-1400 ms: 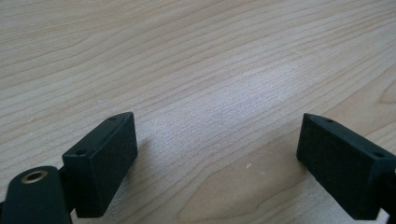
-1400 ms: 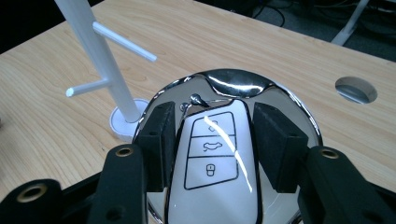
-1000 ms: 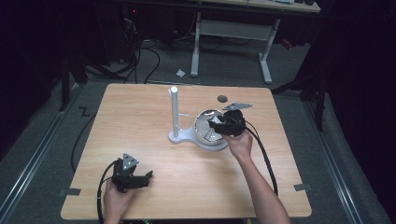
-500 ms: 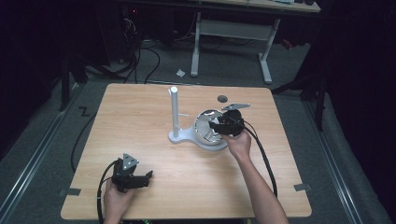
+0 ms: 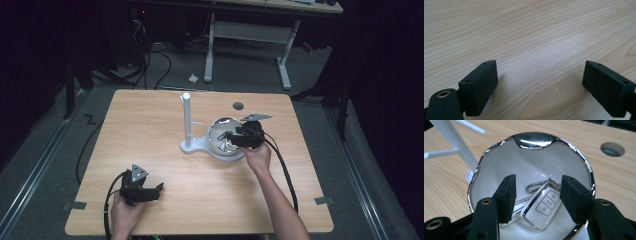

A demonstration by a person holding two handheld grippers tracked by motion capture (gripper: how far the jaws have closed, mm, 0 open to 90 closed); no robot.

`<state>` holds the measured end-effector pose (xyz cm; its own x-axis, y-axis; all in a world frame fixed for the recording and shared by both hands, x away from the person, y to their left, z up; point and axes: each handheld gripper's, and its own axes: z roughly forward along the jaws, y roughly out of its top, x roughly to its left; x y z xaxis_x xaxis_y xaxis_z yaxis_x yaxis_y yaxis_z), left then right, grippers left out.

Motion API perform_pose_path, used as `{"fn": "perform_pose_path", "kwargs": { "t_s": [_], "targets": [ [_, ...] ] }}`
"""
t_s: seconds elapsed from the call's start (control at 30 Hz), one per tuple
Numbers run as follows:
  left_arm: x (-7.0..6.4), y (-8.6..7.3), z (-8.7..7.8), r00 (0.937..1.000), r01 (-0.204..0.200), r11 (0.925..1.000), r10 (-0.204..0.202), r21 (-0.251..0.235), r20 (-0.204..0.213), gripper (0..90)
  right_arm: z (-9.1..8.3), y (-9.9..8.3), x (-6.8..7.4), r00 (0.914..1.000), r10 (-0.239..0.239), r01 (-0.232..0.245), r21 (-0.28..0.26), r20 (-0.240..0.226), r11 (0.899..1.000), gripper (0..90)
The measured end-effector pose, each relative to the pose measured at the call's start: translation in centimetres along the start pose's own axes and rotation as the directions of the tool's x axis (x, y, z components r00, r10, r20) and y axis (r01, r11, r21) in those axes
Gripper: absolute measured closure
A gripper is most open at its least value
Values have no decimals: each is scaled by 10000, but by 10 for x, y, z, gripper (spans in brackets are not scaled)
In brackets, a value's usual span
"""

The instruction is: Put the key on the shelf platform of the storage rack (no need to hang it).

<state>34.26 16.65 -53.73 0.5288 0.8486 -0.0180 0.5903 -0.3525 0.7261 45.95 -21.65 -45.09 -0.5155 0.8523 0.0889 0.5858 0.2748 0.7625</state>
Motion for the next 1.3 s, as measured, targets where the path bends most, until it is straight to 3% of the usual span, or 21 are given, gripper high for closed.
{"fn": "perform_pose_path", "kwargs": {
  "t_s": [0.2, 0.37, 0.73, 0.93, 1.3],
  "targets": [
    [0, 0, 0, 10000, 2, 10000, -2, -7, 1, 135, -8, 1, -3, 10000, 73, -73, -180, -21, 9998, 474],
    [0, 0, 0, 10000, 0, 10000, 0, -18, 8, 139, -17, -5, -8, 9984, 525, -533, -418, -192, 9977, 483],
    [0, 0, 0, 10000, 7, 10000, -7, -36, -4, 143, -33, -10, -13, 9994, 333, -332, -462, 6, 9984, 482],
    [0, 0, 0, 10000, 4, 10000, -4, -38, -1, 144, -42, -20, -20, 9982, 601, -598, -571, 36, 9966, 487],
    [0, 0, 0, 10000, 5, 10000, -5, -39, -2, 144, -61, -28, -23, 9985, 489, -462, -961, 259, 9943, 493]
  ]
}}
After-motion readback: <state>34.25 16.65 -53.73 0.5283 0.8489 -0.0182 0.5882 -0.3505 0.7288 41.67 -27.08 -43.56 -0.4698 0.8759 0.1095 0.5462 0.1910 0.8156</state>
